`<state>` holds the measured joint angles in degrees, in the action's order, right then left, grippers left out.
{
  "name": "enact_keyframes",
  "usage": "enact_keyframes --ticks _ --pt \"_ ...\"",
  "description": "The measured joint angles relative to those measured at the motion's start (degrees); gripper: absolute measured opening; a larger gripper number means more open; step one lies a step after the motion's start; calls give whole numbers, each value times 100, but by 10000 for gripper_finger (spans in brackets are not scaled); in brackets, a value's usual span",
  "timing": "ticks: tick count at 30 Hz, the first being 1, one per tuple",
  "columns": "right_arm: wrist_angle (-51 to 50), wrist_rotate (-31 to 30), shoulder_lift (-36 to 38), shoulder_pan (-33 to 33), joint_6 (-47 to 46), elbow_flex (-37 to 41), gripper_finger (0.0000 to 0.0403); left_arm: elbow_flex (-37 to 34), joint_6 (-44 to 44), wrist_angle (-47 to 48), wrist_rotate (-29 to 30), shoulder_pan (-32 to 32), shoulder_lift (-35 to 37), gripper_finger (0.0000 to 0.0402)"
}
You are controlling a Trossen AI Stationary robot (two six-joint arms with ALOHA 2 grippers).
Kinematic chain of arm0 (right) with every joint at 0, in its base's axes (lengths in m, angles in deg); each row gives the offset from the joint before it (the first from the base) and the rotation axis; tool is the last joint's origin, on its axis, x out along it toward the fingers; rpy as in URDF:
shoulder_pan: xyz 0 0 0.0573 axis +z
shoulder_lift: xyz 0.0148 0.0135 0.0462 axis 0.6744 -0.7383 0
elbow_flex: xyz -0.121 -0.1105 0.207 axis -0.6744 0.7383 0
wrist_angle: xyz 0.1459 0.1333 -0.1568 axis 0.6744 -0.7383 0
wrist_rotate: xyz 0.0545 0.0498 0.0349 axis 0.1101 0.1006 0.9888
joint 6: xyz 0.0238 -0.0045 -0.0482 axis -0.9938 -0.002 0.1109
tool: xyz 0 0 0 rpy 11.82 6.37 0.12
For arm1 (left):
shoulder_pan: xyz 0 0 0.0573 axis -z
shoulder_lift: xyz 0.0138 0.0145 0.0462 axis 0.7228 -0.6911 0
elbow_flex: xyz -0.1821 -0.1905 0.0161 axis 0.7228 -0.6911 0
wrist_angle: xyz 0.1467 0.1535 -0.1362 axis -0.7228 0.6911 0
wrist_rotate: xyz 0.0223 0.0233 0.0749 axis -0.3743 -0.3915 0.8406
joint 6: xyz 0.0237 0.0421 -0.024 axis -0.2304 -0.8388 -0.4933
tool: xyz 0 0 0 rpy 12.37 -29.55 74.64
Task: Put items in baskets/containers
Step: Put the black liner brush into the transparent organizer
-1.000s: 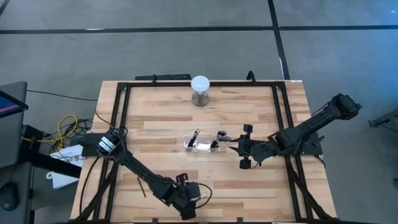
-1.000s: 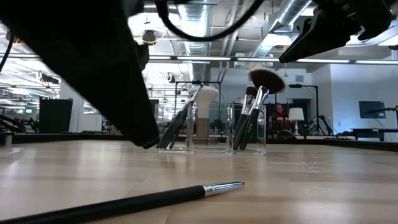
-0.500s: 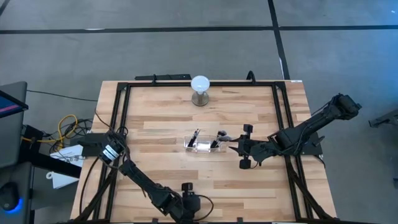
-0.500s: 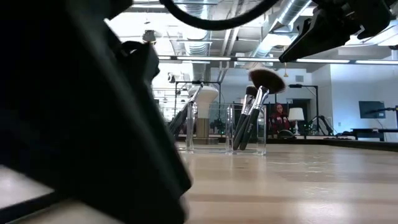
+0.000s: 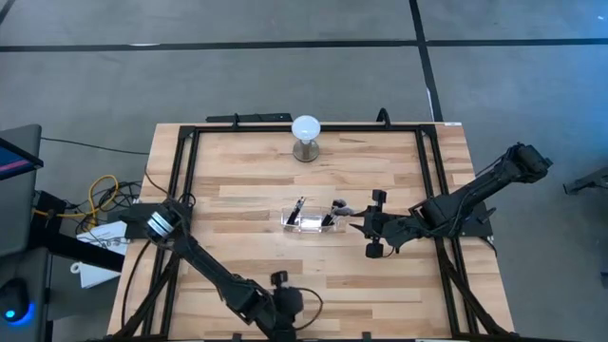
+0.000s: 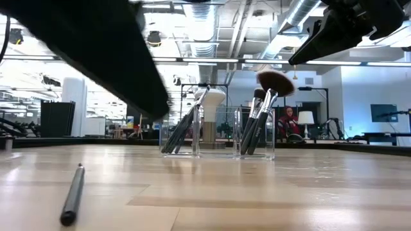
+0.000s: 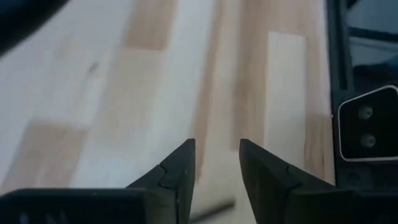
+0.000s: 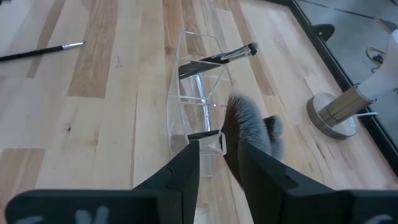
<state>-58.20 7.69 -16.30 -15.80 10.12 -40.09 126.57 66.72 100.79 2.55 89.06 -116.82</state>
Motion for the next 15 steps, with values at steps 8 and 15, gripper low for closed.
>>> enact_keyframes --ticks 8,15 --pt "0 138 0 -2 -15 0 102 -142 2409 1542 -56 84 835 120" --pt "2 147 0 -2 40 0 102 -367 1216 1446 -1109 -152 931 120"
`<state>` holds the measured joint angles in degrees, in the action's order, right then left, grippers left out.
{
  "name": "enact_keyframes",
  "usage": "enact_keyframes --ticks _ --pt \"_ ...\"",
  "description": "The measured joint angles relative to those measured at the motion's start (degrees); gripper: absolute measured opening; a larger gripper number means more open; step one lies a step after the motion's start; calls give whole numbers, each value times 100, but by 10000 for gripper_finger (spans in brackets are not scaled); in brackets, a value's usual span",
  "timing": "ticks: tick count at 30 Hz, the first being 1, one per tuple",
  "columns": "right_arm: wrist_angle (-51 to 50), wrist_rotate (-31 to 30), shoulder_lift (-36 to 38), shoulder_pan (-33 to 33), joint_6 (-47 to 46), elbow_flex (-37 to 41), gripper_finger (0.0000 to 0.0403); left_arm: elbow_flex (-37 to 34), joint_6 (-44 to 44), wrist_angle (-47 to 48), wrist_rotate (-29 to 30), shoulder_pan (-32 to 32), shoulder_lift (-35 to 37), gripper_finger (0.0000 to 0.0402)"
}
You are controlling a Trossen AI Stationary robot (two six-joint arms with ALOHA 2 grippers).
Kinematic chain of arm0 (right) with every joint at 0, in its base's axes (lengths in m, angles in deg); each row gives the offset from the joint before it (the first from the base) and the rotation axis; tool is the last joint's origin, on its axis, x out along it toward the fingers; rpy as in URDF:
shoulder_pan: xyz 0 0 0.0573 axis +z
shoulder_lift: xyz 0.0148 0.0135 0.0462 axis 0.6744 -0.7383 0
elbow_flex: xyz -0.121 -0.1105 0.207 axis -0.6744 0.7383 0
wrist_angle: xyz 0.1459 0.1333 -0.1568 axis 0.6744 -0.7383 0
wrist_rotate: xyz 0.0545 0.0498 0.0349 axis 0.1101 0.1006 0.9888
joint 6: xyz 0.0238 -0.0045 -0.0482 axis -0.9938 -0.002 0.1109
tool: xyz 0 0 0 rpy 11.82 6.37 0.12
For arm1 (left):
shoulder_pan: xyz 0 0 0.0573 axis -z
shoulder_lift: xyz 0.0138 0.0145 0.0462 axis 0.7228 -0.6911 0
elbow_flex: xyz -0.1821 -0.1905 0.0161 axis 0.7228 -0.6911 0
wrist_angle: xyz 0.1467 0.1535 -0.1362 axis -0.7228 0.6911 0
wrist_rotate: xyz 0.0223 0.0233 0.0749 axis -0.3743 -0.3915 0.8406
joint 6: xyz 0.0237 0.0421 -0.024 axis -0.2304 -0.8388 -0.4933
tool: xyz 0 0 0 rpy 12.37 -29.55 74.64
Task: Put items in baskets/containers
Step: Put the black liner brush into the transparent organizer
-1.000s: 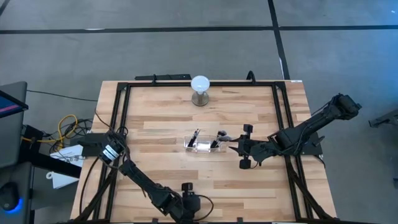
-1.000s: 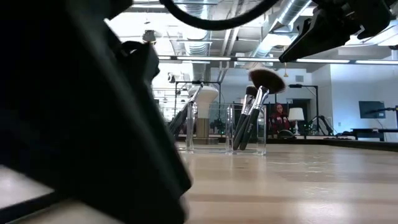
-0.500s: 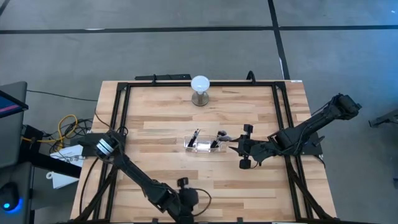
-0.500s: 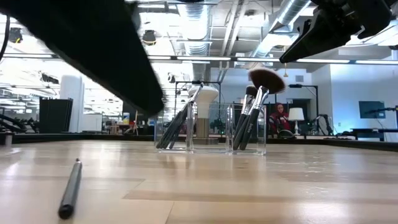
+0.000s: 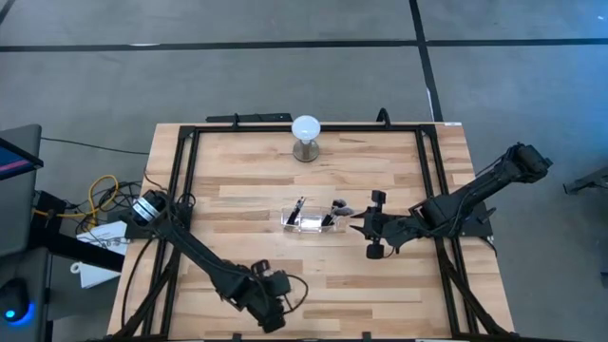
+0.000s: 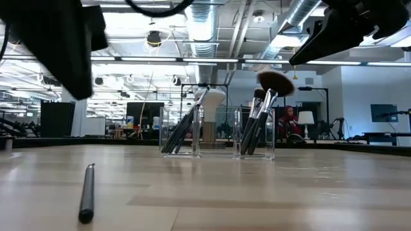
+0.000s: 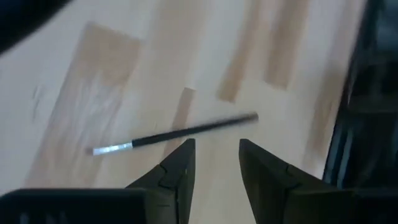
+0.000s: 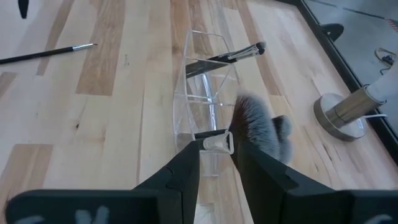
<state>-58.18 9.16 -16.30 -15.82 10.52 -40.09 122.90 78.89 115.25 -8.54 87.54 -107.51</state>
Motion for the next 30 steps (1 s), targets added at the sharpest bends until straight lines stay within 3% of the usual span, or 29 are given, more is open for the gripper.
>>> enact_keyframes --ticks 5,8,17,22,30 --pt "-2 7 0 0 143 0 102 -5 -3143 -2 -252 11 30 120" --pt "-2 7 0 1 149 0 102 -5 -4239 -9 -237 14 42 120" --pt "2 114 0 0 -111 0 102 -5 -4253 35 -269 -115 42 120" --pt "11 282 0 4 -199 0 102 -18 -4765 693 -390 -24 42 120" --pt "46 282 0 47 -360 0 102 -158 -4871 576 -227 -48 42 120"
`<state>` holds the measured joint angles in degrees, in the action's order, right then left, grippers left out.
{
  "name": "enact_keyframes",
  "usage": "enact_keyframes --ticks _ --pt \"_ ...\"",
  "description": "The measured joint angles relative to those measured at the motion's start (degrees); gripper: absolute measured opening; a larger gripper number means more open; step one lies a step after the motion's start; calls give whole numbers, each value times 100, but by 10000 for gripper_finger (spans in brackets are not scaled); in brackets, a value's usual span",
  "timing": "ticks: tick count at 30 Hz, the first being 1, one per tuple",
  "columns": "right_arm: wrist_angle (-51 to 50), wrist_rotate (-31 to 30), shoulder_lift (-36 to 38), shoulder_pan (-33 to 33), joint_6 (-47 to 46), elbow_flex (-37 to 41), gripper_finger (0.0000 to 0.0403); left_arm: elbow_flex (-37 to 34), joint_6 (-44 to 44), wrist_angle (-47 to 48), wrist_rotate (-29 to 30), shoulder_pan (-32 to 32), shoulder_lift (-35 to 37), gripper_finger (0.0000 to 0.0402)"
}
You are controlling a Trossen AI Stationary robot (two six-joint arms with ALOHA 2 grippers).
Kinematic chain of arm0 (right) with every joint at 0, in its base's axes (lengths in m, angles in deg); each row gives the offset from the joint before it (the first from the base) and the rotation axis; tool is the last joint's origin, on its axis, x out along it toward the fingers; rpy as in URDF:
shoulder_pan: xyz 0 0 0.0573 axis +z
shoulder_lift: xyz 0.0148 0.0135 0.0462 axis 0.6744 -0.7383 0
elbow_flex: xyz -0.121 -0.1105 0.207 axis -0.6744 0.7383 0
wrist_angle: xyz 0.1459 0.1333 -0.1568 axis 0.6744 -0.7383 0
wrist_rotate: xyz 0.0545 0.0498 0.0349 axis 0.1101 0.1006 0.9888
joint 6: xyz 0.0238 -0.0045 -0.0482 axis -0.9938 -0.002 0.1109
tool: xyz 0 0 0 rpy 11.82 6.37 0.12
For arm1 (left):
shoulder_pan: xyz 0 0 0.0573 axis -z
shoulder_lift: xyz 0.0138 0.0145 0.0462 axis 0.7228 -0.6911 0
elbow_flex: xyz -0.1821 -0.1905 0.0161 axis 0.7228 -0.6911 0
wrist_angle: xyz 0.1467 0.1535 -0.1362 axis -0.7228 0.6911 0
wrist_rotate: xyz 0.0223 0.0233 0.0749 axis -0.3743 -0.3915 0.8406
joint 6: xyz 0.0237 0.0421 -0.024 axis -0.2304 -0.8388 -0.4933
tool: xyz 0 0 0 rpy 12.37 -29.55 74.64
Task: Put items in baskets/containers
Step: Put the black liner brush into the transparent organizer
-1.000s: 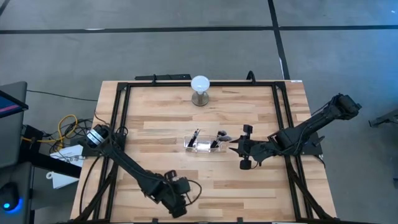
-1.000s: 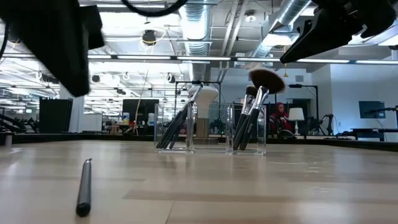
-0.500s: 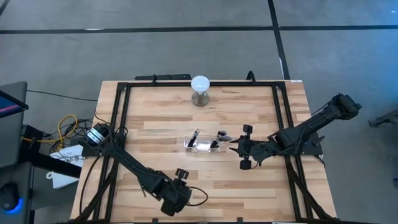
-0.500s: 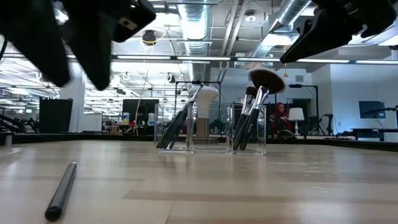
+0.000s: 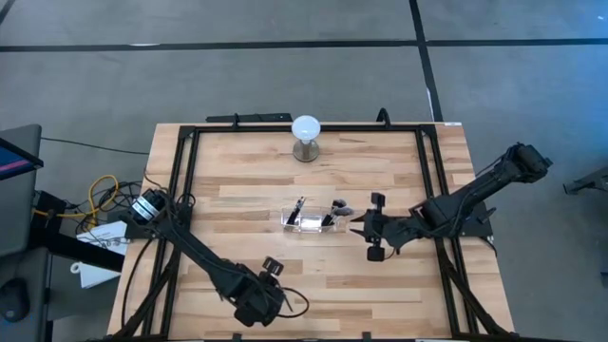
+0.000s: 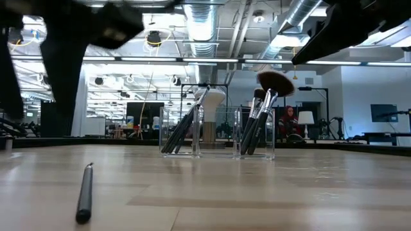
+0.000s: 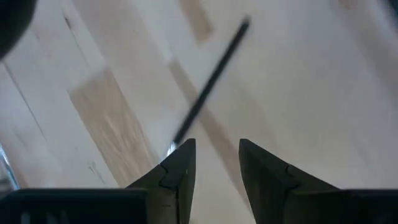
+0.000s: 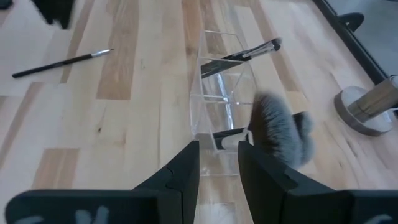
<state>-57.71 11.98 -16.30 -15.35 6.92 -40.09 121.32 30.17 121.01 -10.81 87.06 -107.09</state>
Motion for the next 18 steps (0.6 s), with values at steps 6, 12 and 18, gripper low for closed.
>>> enact_keyframes --ticks 6,12,18 --pt "128 1 0 159 -33 0 102 -481 33 -209 16 -79 -8 119" --pt "240 -1 0 180 46 0 102 -526 -148 -590 143 -226 -9 119" --pt "262 -2 0 180 60 0 102 -526 -422 -724 -4 -292 -141 119"
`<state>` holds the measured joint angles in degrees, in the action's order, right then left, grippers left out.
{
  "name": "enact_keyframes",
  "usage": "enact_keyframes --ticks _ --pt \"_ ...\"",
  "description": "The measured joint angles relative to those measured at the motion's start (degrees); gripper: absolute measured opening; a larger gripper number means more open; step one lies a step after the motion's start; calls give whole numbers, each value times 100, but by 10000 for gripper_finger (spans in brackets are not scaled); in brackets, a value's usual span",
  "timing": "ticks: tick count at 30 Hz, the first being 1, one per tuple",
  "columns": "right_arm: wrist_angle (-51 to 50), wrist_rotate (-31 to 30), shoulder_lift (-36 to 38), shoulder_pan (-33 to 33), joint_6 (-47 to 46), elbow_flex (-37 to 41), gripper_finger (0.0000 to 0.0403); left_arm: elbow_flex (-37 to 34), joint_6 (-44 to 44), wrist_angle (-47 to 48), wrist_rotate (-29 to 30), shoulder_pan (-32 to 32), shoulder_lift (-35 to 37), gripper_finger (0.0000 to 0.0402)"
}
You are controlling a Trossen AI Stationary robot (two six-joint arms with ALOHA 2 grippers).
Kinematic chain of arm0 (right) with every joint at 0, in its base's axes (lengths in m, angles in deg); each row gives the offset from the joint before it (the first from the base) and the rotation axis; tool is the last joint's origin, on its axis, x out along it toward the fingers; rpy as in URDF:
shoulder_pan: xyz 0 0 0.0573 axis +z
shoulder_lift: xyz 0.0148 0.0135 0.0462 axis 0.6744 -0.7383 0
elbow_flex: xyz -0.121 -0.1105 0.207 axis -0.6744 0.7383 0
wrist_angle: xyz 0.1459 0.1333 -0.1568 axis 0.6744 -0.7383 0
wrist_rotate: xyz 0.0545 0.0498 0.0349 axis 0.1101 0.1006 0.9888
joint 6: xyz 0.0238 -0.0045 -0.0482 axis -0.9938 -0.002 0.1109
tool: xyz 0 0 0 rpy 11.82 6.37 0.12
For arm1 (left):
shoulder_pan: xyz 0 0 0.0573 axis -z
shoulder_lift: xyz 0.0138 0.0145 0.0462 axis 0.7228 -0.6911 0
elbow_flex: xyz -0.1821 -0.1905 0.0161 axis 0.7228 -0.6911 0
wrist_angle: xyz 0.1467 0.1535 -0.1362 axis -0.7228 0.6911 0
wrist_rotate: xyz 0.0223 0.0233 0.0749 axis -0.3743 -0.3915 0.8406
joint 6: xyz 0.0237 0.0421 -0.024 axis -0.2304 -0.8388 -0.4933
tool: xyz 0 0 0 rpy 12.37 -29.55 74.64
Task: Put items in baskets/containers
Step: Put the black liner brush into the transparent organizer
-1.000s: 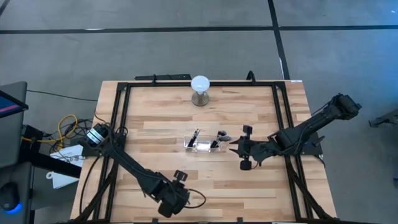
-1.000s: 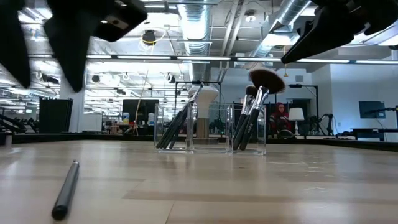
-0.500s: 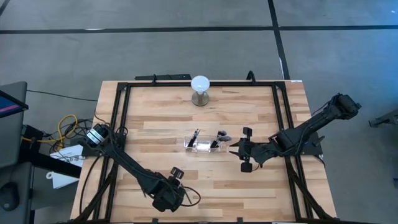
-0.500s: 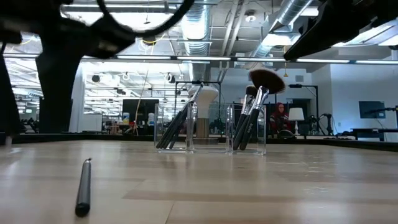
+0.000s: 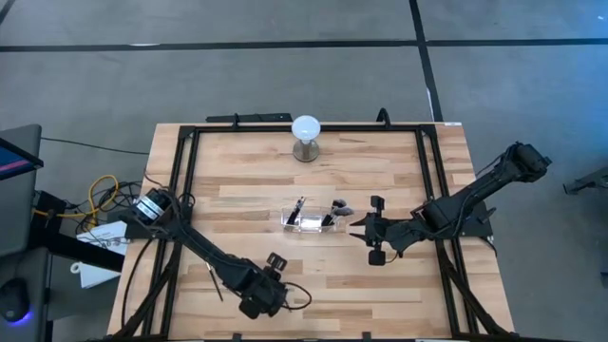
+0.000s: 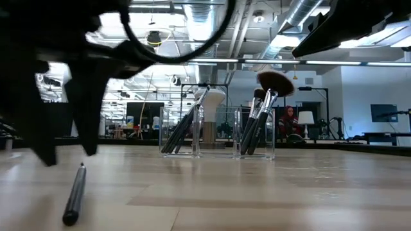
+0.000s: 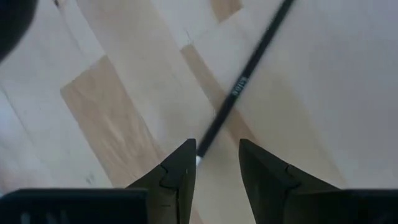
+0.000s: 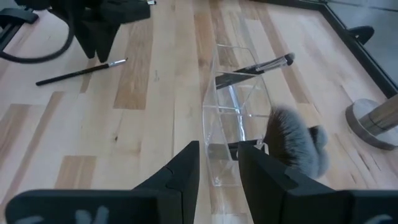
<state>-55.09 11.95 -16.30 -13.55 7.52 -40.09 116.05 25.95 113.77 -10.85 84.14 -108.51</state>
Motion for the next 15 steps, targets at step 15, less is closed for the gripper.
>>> enact_keyframes --ticks 15 --pt "-2 1 0 2 0 0 102 -337 16 -72 -137 -230 16 117"
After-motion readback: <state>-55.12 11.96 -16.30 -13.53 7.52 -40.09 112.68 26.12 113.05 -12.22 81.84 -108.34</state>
